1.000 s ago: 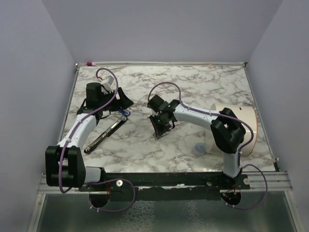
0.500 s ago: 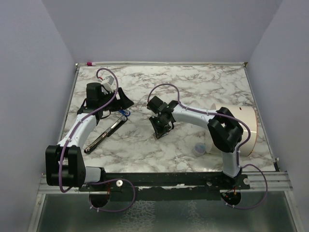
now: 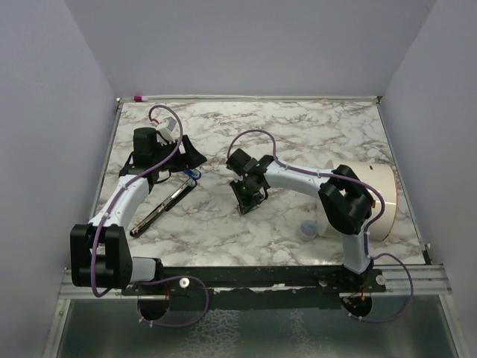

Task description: Unload the staples from the stapler

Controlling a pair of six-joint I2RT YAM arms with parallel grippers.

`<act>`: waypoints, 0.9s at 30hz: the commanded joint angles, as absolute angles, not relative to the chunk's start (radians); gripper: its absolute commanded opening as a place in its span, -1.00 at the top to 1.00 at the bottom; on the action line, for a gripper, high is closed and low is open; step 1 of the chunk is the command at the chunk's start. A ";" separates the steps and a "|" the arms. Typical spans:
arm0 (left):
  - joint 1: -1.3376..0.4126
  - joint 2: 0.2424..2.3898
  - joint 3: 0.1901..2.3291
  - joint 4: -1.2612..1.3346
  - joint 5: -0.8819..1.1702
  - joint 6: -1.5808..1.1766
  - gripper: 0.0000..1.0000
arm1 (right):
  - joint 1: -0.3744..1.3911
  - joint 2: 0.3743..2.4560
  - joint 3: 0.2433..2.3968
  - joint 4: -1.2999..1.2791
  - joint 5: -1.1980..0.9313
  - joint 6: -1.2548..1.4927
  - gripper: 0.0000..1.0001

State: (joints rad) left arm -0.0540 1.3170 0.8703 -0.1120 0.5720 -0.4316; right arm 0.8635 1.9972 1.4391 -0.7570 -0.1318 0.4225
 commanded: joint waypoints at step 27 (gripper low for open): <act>-0.123 1.249 0.689 -0.135 0.632 -0.515 -0.73 | 0.601 1.847 1.393 -0.537 0.106 0.252 -0.55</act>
State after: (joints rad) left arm -0.1028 1.3243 0.6563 -0.1162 0.6247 -0.4965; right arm 0.6601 1.7245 1.2434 -0.5213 -0.0536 0.2989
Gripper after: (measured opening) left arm 0.862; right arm 0.717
